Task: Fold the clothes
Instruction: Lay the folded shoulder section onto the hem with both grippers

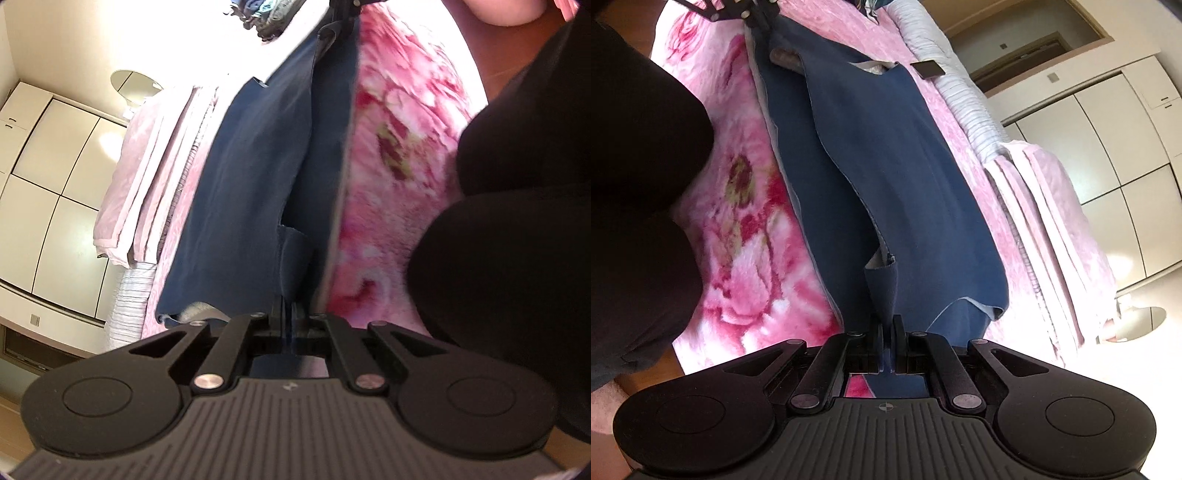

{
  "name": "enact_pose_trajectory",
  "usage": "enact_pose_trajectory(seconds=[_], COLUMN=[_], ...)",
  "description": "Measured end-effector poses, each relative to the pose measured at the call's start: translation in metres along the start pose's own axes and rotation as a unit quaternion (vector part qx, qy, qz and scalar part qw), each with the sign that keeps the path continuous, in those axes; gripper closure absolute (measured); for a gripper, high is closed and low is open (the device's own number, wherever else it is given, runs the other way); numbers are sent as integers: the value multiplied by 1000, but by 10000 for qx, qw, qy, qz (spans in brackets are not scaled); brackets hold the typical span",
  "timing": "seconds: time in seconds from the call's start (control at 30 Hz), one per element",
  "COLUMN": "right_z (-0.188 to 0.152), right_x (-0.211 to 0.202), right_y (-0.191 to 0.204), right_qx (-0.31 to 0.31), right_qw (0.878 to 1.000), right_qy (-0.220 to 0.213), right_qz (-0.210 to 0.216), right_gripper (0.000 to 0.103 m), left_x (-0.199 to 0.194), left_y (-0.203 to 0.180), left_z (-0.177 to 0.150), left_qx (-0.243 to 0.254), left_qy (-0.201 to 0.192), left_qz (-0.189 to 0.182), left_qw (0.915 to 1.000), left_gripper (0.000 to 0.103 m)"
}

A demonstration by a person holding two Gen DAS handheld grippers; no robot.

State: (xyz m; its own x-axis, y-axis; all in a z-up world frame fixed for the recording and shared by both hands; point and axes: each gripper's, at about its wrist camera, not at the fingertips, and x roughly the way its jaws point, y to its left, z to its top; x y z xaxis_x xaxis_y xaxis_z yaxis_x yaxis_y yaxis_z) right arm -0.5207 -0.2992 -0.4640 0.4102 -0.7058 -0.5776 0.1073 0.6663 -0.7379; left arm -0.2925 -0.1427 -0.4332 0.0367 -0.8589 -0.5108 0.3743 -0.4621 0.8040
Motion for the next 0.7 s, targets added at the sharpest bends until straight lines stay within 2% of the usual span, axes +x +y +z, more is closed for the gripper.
enact_pose_trajectory(seconds=[0.17, 0.37, 0.6, 0.63, 0.7], right_z=[-4, -2, 3, 5, 7], right_x=[3, -9, -8, -7, -6], right_y=[5, 9, 10, 9, 8], right_qx=[114, -42, -146, -160, -140], right_qw=[9999, 9995, 9992, 9991, 9989], right_qy=[29, -50, -137, -173, -256], right_qz=[62, -296, -356, -357, -358], right_gripper=[101, 101, 99, 98, 87], left_x=[0, -11, -8, -7, -3], left_y=[-3, -1, 6, 6, 5], left_z=[0, -6, -3, -3, -3], left_qx=[56, 49, 226, 309, 442], left_qy=[1, -60, -186, -215, -241], left_qz=[99, 146, 224, 188, 81], left_qw=[9999, 9999, 9993, 9991, 9987], left_gripper=[102, 93, 77, 75, 75])
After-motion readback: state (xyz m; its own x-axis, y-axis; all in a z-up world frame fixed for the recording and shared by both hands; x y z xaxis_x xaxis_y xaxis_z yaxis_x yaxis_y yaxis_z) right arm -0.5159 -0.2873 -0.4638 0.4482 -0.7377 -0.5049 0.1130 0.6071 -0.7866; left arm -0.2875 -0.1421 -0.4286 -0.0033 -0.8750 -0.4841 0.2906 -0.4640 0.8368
